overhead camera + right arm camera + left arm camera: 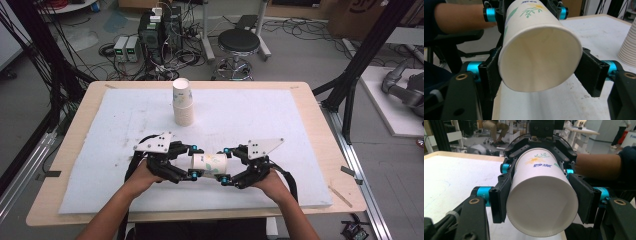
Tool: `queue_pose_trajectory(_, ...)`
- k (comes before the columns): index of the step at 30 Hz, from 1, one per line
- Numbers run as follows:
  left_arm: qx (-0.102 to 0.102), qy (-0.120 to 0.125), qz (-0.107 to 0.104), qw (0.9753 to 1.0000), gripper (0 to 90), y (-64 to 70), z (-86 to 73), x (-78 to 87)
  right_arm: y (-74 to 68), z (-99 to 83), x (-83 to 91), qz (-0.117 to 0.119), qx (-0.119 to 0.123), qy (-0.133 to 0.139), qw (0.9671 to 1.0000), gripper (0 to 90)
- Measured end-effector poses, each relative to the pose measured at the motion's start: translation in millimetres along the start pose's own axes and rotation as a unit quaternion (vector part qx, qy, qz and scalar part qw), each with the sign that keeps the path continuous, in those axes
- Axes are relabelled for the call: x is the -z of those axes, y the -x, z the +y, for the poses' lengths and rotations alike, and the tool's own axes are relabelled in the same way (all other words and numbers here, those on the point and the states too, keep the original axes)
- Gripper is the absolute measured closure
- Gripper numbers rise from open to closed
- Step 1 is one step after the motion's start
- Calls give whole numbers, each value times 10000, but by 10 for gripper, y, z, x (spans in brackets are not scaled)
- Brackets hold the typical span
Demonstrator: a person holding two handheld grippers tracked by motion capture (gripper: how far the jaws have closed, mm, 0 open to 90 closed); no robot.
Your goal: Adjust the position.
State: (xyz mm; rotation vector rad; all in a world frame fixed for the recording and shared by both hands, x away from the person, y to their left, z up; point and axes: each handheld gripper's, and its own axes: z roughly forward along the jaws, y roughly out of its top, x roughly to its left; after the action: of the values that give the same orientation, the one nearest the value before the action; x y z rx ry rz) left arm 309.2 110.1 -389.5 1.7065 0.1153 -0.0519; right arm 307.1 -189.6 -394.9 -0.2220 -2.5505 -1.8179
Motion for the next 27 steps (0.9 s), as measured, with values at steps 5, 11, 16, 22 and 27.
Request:
queue_pose_trajectory(5,40,132,-15,9999,373,-5,-23,5,8,-3,20,48,-12,155,9999,327)
queue_pose_trajectory(11,126,236,-6,9996,372,-9,-40,13,12,17,37,75,-87,250,9996,360)
queue_pose_trajectory(16,236,4,230,9995,248,1,-29,11,27,43,50,107,-206,268,9994,366)
queue_pose_trajectory(22,212,-535,538,9969,149,3,30,57,76,158,99,-57,-470,-240,9986,363)
queue_pose_trajectory(27,0,-1086,672,9918,149,2,87,62,87,270,73,-210,-379,-852,9954,363)
